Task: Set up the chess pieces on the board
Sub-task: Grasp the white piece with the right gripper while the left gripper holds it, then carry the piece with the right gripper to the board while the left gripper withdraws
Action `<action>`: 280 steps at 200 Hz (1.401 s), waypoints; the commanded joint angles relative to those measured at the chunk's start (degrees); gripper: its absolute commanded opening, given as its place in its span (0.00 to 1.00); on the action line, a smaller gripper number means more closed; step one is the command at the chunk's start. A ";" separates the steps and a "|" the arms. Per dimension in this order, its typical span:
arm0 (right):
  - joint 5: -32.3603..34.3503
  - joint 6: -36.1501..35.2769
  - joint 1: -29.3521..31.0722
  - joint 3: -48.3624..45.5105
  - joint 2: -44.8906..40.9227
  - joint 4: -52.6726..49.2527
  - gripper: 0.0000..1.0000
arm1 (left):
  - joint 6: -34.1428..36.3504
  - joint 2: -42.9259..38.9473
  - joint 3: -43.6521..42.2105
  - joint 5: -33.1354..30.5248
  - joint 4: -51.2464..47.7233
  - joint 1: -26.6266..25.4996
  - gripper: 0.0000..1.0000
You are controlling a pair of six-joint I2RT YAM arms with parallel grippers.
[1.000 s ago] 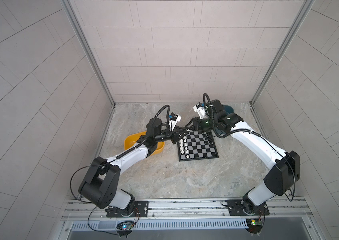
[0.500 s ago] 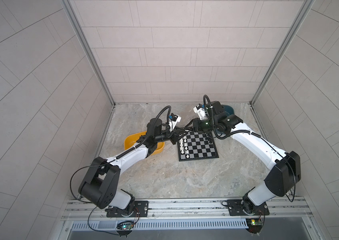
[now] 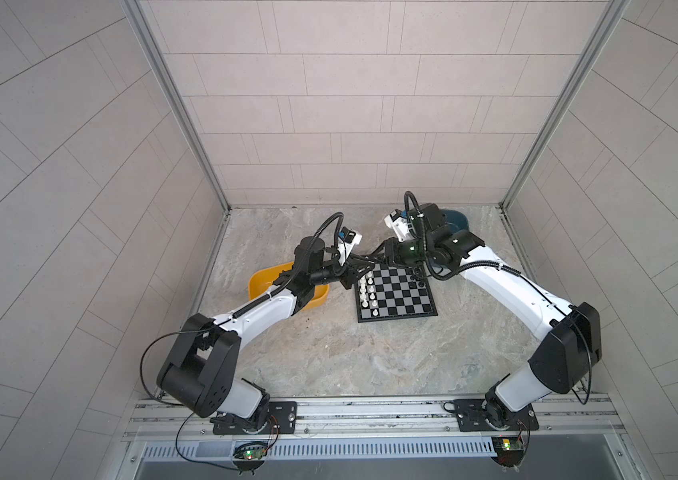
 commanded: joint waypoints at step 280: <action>33.72 -9.65 23.30 -0.67 8.39 -16.18 0.00 | -13.39 -20.81 3.51 -28.84 -66.33 16.34 1.00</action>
